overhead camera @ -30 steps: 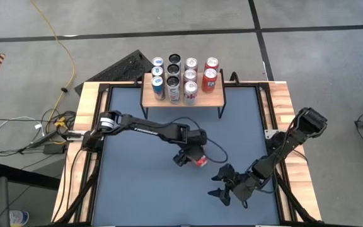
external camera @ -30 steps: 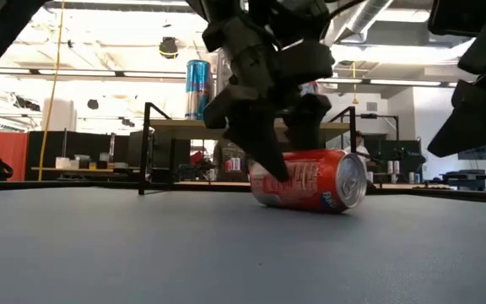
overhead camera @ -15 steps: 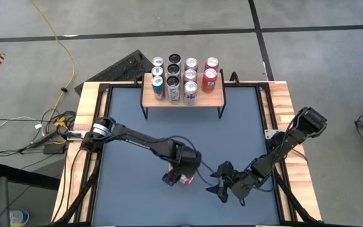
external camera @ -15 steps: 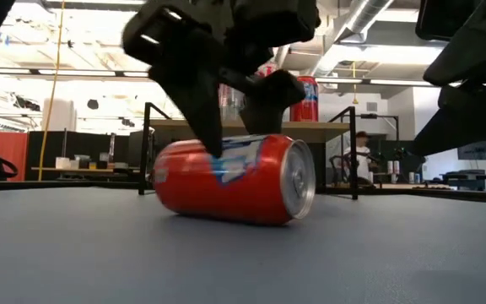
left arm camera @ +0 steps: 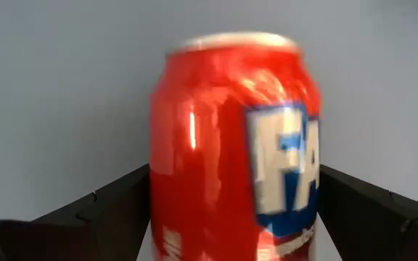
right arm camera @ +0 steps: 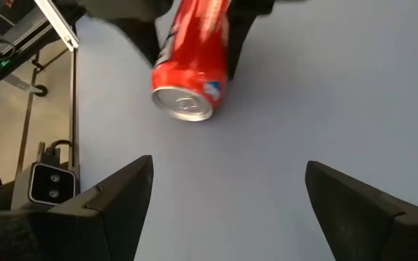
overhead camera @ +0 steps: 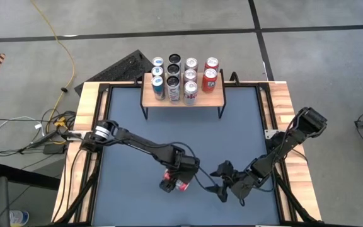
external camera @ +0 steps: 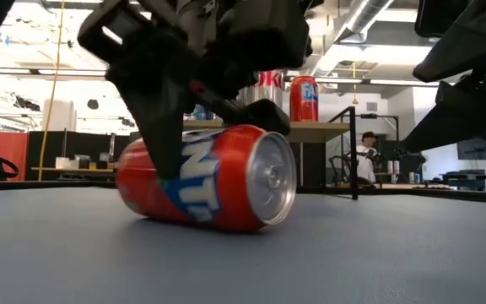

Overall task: Place canned beverage on shelf
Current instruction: Put the orange soda can on the shelf aligned with the other orange soda can

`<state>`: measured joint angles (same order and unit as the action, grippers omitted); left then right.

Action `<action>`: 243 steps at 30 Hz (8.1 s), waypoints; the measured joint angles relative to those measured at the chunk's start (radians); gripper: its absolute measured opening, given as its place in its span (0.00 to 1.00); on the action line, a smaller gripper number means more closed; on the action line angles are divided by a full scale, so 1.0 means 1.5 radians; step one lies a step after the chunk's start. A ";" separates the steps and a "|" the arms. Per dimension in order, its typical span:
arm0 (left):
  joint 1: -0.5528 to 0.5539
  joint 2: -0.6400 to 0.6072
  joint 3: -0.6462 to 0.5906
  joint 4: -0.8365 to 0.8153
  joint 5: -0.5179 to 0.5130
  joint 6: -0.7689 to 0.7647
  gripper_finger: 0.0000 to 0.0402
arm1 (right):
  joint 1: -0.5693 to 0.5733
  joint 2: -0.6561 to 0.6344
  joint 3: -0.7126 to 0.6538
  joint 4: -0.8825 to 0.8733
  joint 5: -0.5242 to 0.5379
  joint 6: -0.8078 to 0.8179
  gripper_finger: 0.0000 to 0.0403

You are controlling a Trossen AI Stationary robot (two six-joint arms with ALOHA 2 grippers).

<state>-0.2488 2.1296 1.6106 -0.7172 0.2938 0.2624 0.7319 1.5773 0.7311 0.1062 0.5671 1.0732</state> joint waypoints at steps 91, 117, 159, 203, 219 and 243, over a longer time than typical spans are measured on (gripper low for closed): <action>-0.084 0.093 -0.459 1.416 -0.719 -0.207 0.79 | 0.030 -0.001 0.000 0.058 0.251 -0.128 0.85; -0.084 0.093 -0.460 1.382 -0.690 -0.301 0.80 | 0.030 -0.001 0.000 0.049 0.249 -0.123 0.85; -0.126 -0.072 -0.462 1.172 -0.557 -0.175 0.79 | -0.090 0.004 0.246 -0.508 -0.210 -0.348 0.85; -0.141 -0.076 -0.462 1.143 -0.585 -0.204 0.79 | -0.152 0.197 0.298 -0.502 -0.367 -0.359 0.83; -0.164 -0.173 -0.462 1.080 -0.587 -0.193 0.79 | -0.130 0.197 0.334 -0.624 -0.318 -0.416 0.65; -0.183 -0.416 -0.462 0.562 -0.575 -0.552 0.79 | -0.159 0.352 0.512 -1.087 0.501 -1.136 0.66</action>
<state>-0.5228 1.5055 0.9180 0.1257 -0.5687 -0.5657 0.4930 2.1057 1.4990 -1.5248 1.3192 -0.6315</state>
